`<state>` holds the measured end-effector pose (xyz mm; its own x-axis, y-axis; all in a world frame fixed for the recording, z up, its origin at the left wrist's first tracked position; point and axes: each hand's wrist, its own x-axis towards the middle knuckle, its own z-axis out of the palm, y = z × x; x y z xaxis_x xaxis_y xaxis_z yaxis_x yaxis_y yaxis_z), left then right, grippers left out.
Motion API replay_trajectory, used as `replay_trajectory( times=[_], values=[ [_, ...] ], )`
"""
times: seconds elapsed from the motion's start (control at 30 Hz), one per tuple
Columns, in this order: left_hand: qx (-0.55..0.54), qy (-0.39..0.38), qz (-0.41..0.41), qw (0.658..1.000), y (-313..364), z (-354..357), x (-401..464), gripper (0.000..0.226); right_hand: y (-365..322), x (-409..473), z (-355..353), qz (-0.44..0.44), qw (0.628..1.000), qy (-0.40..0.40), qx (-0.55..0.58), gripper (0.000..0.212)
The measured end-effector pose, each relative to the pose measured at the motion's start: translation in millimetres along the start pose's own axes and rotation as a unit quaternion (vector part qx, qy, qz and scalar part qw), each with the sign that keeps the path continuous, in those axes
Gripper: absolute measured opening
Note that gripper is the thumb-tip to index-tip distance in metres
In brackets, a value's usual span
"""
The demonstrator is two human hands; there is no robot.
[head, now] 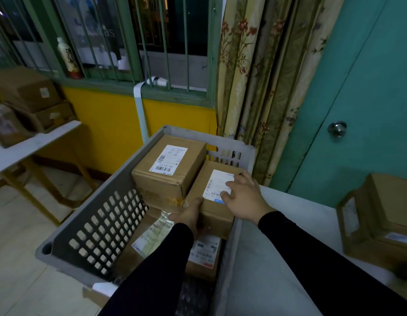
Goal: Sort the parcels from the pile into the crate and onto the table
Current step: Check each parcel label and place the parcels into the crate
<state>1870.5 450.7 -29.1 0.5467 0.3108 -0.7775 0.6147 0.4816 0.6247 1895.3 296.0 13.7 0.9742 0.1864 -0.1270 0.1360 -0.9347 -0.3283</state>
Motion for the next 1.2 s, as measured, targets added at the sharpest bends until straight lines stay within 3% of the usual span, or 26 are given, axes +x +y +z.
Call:
replay_trajectory(
  times=[0.07, 0.27, 0.33, 0.4, 0.47, 0.5, 0.53, 0.57, 0.63, 0.7, 0.73, 0.77, 0.97, 1.07, 1.2],
  values=[
    [-0.007, 0.022, 0.011, 1.0, -0.7, 4.0, 3.4, 0.1, 0.6, -2.5, 0.8, 0.003, 1.0, 0.005, 0.019, 0.067],
    [-0.055, 0.012, 0.048, 0.997, 1.9, 9.8, 14.3, 0.128, -3.2, -9.0, -5.5, -0.001, 0.999, 0.014, 0.041, 0.053],
    [-0.052, 0.006, 0.065, 0.996, -0.5, 12.7, 27.1, 0.126, -2.2, -8.8, -5.7, 0.001, 0.999, 0.018, 0.05, 0.053],
    [0.018, -0.022, 0.072, 0.997, 1.4, 10.6, 18.8, 0.122, 0.5, -8.8, -4.9, 0.006, 0.997, 0.026, 0.069, 0.053],
    [0.18, -0.045, 0.102, 0.977, 9.4, 1.9, 4.5, 0.101, 3.4, -9.8, -5.9, 0.009, 0.995, 0.041, 0.087, 0.054],
    [0.298, -0.046, 0.149, 0.942, 16.9, -5.4, -3.5, 0.08, 4.1, -10.8, -6.2, 0.006, 0.995, 0.049, 0.091, 0.054],
    [0.428, -0.024, 0.224, 0.876, 24.7, -11.1, -10.5, 0.063, 3.9, -12.3, -7.1, 0.006, 0.994, 0.053, 0.095, 0.054],
    [0.555, 0.005, 0.307, 0.773, 33.6, -18.0, -17.2, 0.049, 2.9, -14.8, -7.5, 0.01, 0.994, 0.053, 0.099, 0.055],
    [0.686, 0.015, 0.455, 0.567, 46.5, -22.1, -27.6, 0.036, -0.1, -15.7, -6.4, 0.016, 0.994, 0.05, 0.098, 0.057],
    [0.742, -0.047, 0.525, 0.414, 45.5, -20.0, -33.4, 0.044, -4.2, -16.1, -6.0, 0.023, 0.996, 0.032, 0.084, 0.062],
    [0.763, -0.083, 0.528, 0.364, 40.0, -18.8, -29.3, 0.056, -7.6, -17.1, -7.1, 0.026, 0.997, 0.018, 0.075, 0.064],
    [0.777, -0.104, 0.52, 0.339, 33.6, -17.6, -24.9, 0.066, -10.1, -18.3, -8.0, 0.03, 0.997, 0.006, 0.065, 0.066],
    [0.813, -0.087, 0.484, 0.312, 15.5, -18.7, 13.8, 0.06, -24.8, -25.3, -4.6, 0.035, 0.999, 0.004, 0.005, 0.071],
    [0.802, -0.095, 0.481, 0.342, 15.6, -13.8, 21.2, 0.057, -24.8, -26.2, 3.3, 0.053, 0.999, -0.001, 0.011, 0.073],
    [0.794, -0.104, 0.483, 0.354, 15.8, -9.3, 26.3, 0.056, -24.1, -24.3, 6.7, 0.068, 0.997, 0.01, 0.023, 0.076]
  ],
)
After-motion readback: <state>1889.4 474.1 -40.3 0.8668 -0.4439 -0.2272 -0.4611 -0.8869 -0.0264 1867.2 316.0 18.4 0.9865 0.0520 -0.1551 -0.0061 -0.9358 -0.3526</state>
